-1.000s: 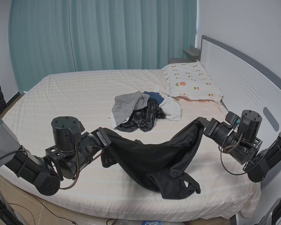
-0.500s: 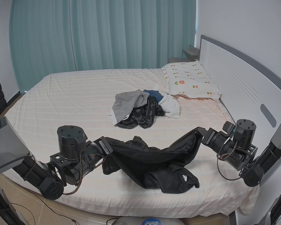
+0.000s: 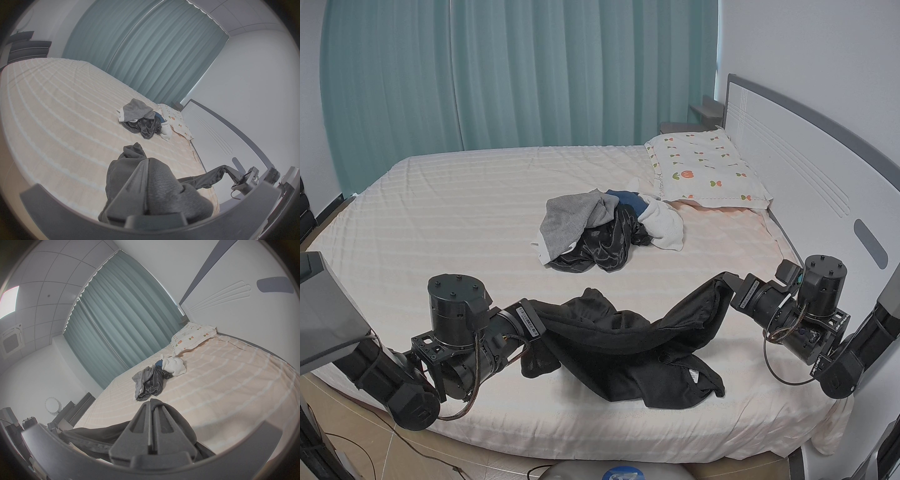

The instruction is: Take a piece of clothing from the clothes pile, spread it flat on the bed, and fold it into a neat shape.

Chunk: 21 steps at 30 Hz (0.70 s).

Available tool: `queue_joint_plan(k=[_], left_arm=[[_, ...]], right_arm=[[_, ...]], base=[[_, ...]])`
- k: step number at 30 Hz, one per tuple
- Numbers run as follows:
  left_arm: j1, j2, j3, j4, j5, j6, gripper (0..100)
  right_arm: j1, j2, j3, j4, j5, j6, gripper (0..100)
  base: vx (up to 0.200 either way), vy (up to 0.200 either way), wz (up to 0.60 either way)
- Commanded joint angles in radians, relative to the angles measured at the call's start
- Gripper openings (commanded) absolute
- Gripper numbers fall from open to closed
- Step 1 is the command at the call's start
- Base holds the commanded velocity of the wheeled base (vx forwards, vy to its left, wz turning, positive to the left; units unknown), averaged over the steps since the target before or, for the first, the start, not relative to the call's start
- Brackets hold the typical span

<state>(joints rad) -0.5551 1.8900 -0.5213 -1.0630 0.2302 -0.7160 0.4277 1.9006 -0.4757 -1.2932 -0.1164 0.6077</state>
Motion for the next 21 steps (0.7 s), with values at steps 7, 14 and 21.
queue_joint_plan(k=[7, 14, 21], left_arm=[[-0.005, 0.0, 0.001, 0.0, 0.001, -0.013, 0], [-0.003, 0.004, 0.001, 0.0, 0.0, -0.013, 0], [-0.005, 0.003, -0.006, 0.0, 0.004, -0.014, 0]], right_arm=[[0.002, -0.002, 0.005, 0.0, 0.0, -0.002, 0], [0.002, 0.0, 0.005, 0.0, 0.0, -0.002, 0], [0.002, 0.001, 0.005, 0.002, 0.0, -0.002, 0]], base=[[-0.086, 0.0, 0.0], [0.0, 0.0, 0.0], [0.0, 0.0, 0.0]])
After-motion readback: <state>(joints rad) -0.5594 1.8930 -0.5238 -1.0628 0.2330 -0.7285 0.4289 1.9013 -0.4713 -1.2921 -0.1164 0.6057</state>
